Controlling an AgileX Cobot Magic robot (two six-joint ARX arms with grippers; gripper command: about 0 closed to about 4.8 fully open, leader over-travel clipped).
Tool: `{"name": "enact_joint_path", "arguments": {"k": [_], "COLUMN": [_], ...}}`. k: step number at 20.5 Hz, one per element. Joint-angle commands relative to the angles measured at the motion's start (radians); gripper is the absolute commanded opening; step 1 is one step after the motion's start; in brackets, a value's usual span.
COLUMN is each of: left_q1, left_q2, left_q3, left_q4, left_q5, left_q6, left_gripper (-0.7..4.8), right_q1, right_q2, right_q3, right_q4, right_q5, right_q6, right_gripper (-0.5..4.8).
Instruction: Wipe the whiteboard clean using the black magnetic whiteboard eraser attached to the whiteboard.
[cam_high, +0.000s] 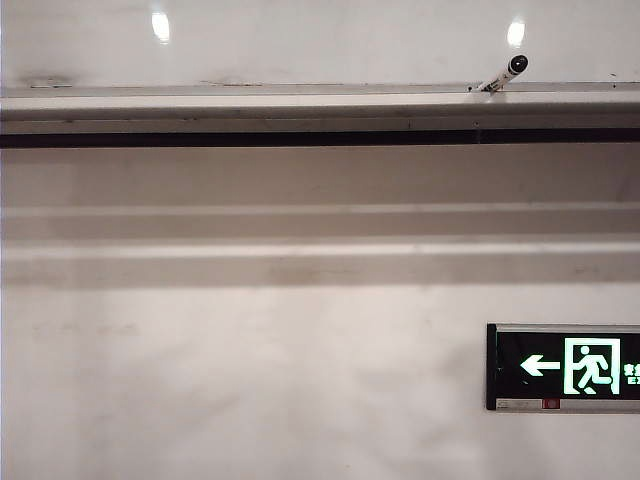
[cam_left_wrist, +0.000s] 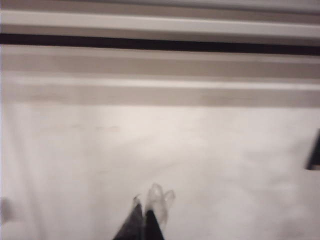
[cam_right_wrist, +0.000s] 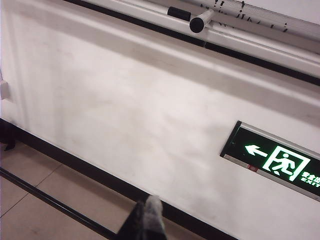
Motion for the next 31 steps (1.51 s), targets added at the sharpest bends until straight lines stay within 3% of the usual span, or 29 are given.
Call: {"name": "enact_joint_path", "arguments": {"k": [1,4,7,23,27,31], "left_q1": [0.062,0.089,0.088,0.089,0.089,0.089], "left_q2": [-0.001,-0.001,-0.001,-0.001,-0.001,-0.001], "left_q3": [0.001,0.001,0.001,0.001,0.001,0.001], "left_q4": [0.013,0.014,0.009,0.006,0.006,0.005], "left_q5": [0.008,0.009,0.081,0.084,0.084,0.084], "left_q6": [-0.008,-0.007,-0.007,-0.006,-0.006,-0.006], "left_gripper": [-0.07,-0.07,-0.07,0.04,0.04,0.04], "right_q1": [0.000,0.000,0.000,0.000,-0.050,-0.154], "right_q2": [-0.001,-0.001,-0.001,-0.001,-0.001,-0.002], "right_q3": [0.005,0.005,0.005,0.003,-0.128,-0.304], "right_q4": [0.014,0.013,0.013,0.024,0.216,0.485], "right_q5": [-0.002,-0.002,-0.002,0.003,0.131,0.133], "right_q6": [0.003,0.003,0.003,0.001,-0.006,0.038], "right_gripper": [-0.01,-0.01,-0.01,-0.01,-0.01,-0.01]}}
